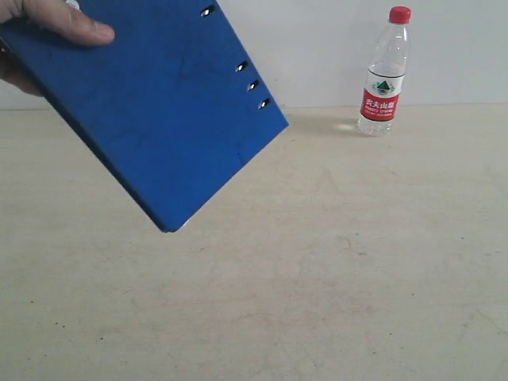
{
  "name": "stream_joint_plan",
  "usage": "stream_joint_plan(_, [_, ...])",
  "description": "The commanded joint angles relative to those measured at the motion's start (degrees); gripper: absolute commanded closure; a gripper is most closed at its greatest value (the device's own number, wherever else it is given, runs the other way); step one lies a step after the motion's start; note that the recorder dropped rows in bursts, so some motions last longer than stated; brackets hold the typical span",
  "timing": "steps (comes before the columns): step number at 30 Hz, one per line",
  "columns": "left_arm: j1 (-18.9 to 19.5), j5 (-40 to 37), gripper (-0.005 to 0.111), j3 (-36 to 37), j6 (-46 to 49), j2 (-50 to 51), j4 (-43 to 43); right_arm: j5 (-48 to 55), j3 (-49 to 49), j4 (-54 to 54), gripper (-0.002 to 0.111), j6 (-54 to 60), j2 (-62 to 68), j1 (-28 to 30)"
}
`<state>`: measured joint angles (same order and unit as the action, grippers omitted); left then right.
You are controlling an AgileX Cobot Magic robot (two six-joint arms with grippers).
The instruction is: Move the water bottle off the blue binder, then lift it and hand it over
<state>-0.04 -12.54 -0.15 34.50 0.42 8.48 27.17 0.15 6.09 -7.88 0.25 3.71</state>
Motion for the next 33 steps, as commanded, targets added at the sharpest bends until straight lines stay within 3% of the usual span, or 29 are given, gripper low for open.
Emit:
stream_joint_plan(1, [-0.63,-0.96,0.102,0.15,-28.25,-0.42,2.51,-0.77,-0.15,-0.24,0.107,0.36,-0.25,0.29])
stream_joint_plan(5, [-0.53,-6.76,0.102,0.15,-51.16,-0.42,1.33,-0.86,-0.15,-0.24,0.107,0.36,-0.25,0.29])
stream_joint_plan(7, [-0.53,-7.04,0.102,0.15,-55.61,-0.42,1.18,-0.86,-0.15,-0.24,0.107,0.36,-0.25,0.29])
stream_joint_plan(11, [-0.53,-7.85,0.102,0.15,-51.35,-0.42,-2.08,-0.86,-0.15,-0.24,0.107,0.36,-0.25,0.29])
stream_joint_plan(14, [-0.53,-2.39,0.102,0.15,-44.00,-0.42,-3.39,-0.86,-0.15,-0.24,0.107,0.36,-0.25,0.29])
stream_joint_plan(22, [-0.53,-10.21,0.102,0.15,-43.67,-0.42,-5.64,-0.86,-0.15,-0.24,0.107,0.36,-0.25,0.29])
stream_joint_plan(33, [0.93,-9.74,0.102,0.15,-43.52,-0.42,-6.63,-0.86,-0.15,-0.24,0.107,0.36,-0.25,0.29])
